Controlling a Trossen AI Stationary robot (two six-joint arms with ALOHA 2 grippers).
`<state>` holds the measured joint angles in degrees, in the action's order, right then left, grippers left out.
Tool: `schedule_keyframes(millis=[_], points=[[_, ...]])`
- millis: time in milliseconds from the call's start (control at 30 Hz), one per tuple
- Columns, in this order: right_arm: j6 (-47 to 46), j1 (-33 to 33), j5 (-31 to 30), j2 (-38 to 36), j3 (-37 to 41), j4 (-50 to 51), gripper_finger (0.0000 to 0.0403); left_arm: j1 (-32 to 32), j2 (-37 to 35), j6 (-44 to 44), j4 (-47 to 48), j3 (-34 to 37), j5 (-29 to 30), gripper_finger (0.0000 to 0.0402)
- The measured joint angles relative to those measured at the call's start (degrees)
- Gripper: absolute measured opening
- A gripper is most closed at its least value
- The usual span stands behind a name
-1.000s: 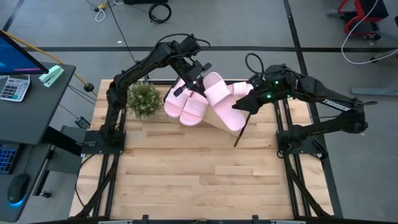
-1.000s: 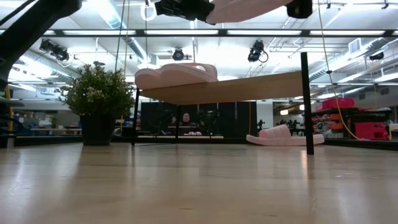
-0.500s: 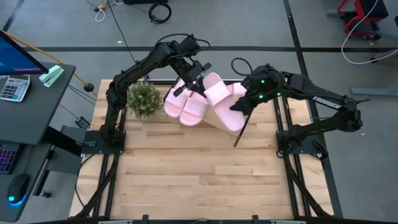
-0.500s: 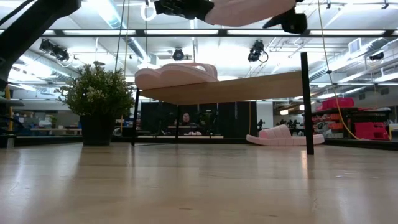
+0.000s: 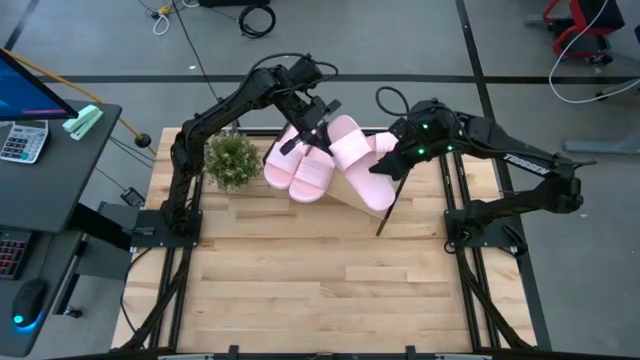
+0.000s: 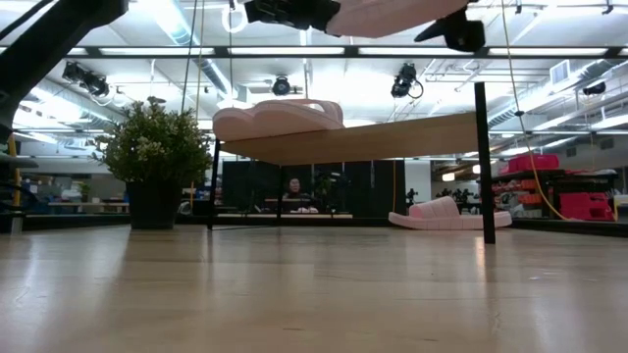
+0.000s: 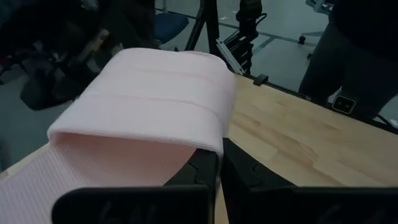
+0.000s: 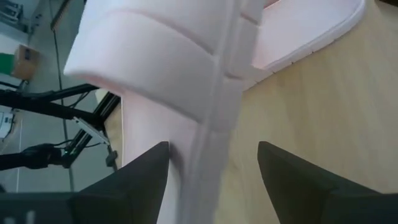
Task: Pick and place slides into the shelf
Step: Put the pink slide on the shelf
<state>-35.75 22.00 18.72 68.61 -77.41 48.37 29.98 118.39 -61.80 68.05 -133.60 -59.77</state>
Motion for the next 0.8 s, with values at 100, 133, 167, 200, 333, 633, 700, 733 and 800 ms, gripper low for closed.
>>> schedule_keyframes(millis=[100, 133, 167, 200, 333, 633, 700, 733, 800], points=[[0.8, 0.0, 0.0, 1.1, 0.0, -1.5, 0.0249, 0.0, 0.0, 1.1, -0.6, 0.0, 0.1, 0.0009], [1.1, 0.0, -0.1, 1.4, 0.0, -1.8, 0.0247, 0.0, 0.0, 1.1, -0.6, 0.0, 0.2, 0.0009], [1.4, 0.0, -0.1, 1.6, 0.0, -2.2, 0.0243, 0.0, 0.0, 1.2, -0.6, 0.0, 0.2, 0.0009], [1.7, 0.0, -0.1, 1.8, 0.0, -2.7, 0.0239, 0.0, 0.0, 1.2, -0.6, 0.0, 0.2, 0.0009], [2.4, 0.0, 0.0, 1.8, 0.0, -4.3, 0.0207, 0.1, 0.0, 1.2, -0.5, 0.0, 0.2, 0.0009], [2.3, 0.1, -0.3, 1.3, 0.0, -4.5, 0.0078, 0.0, 0.0, 3.4, -2.6, 0.0, 5.7, 0.0037], [2.2, 0.1, -1.2, 1.2, 0.0, -4.5, 0.0078, 0.0, -0.1, 5.8, -4.2, 0.0, 7.5, 0.0049], [2.2, 0.1, -1.7, 1.0, 0.0, -4.4, 0.0077, 0.1, -0.2, 6.4, -5.0, 0.0, 8.0, 0.0054], [2.2, 0.1, -2.6, 0.5, 0.0, -4.5, 0.0077, 0.4, -0.2, 7.8, -6.6, 0.0, 8.3, 0.0062]])
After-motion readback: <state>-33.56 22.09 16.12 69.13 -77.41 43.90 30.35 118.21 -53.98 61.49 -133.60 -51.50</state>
